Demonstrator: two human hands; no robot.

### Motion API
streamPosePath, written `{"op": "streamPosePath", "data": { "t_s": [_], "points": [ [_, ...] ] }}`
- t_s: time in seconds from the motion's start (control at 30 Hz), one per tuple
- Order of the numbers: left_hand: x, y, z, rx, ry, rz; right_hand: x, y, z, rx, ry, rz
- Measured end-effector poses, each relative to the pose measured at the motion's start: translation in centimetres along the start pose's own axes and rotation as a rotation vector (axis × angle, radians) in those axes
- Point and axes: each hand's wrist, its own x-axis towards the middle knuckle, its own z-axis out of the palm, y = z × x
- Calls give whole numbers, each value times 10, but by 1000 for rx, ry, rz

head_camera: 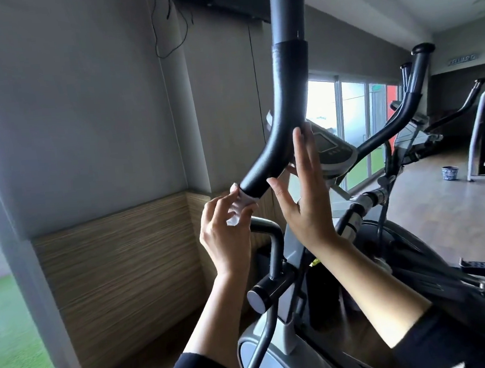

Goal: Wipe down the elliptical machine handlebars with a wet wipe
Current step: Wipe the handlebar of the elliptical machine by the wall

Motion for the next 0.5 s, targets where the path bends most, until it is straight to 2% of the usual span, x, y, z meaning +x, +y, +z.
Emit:
{"op": "streamPosePath", "data": {
  "t_s": [0.13,0.33,0.5],
  "points": [
    [-4,0,0,2,24,-36,3,0,-5,-2,23,-23],
    [1,28,9,18,92,89,8,-2,-12,-30,18,-45],
    [-5,25,11,34,129,142,12,1,-14,-19,-2,-60]
  ]
}}
